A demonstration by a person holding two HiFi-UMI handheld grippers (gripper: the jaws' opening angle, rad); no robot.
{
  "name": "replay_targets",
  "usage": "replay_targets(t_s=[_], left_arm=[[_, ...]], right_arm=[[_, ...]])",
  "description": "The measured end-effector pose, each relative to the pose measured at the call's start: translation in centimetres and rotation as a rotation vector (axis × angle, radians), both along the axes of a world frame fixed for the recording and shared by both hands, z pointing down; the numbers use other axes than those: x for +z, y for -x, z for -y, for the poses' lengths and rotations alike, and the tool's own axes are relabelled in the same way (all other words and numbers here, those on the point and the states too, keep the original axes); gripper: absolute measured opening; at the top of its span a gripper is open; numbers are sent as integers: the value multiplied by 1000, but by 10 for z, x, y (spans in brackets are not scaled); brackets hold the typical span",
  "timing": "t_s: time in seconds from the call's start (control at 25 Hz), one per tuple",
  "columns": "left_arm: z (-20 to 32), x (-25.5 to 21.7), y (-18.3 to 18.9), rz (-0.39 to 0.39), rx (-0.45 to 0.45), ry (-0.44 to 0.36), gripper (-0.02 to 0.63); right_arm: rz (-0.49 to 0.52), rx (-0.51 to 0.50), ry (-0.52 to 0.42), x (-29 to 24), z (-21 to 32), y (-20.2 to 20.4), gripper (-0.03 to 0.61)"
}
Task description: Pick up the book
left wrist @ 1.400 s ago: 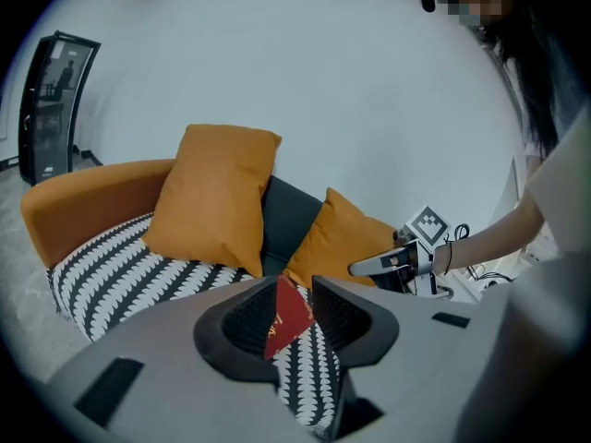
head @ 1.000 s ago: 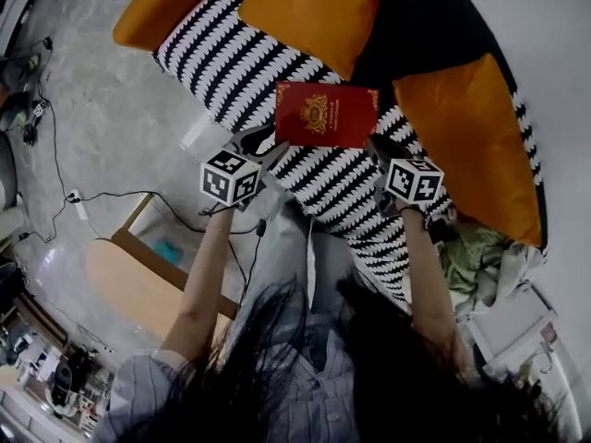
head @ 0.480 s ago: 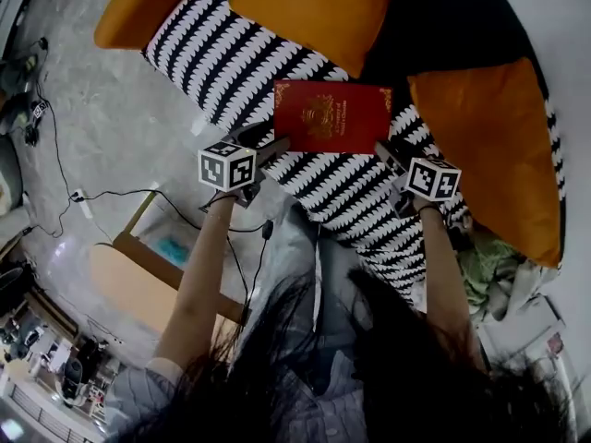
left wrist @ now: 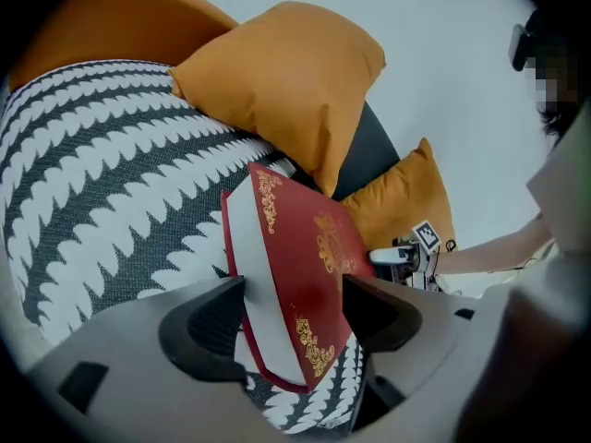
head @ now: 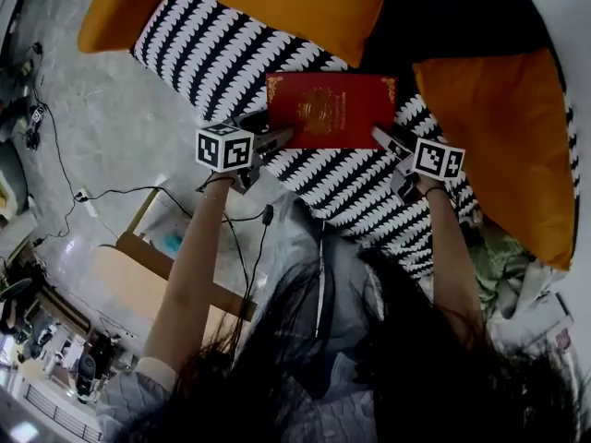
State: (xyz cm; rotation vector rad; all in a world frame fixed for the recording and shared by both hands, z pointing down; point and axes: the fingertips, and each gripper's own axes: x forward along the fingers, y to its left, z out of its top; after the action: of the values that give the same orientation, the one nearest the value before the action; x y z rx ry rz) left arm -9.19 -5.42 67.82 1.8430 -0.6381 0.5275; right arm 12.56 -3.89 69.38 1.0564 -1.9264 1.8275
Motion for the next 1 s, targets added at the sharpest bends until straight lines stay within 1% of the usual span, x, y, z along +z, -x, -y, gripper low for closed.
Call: replay_targets(t_s=[0.08,0.16,0.28,0.36,0.44,0.52,0.6,0.76,0.88,1.0], left_arm=[[1,-1,-1,15,25,3,324],[3,0,1,18,15,10,324],[5,0,5,-3,-42,20,322],[8,0,6,-22,-100,27,321],[10,4,6,-19,-143,17,321],[8,10,4,14,-131,-10,321],[6,14,2,38,-102,-19,321],[-3,4,0,38,-77,-1,321],[-5,-11,5,49,-67,-40,321],[-4,-26,7,39,-86,-70,321]], right_arm=[[-11,-38,8,0,0,5,296],[-15,-45,12,0,0,8,301],[-11,-36,-2,-3,-1,7,302],[-18,-32,-14,-4,-1,6,302],[-31,-23,-27,0,0,5,302],[-49,-12,-37,5,-1,4,301],[-71,-17,-41,6,-3,4,297],[-117,-41,-54,-11,-10,7,288],[-139,-51,-89,-28,-16,11,288],[-142,-39,-120,-43,-17,13,288]])
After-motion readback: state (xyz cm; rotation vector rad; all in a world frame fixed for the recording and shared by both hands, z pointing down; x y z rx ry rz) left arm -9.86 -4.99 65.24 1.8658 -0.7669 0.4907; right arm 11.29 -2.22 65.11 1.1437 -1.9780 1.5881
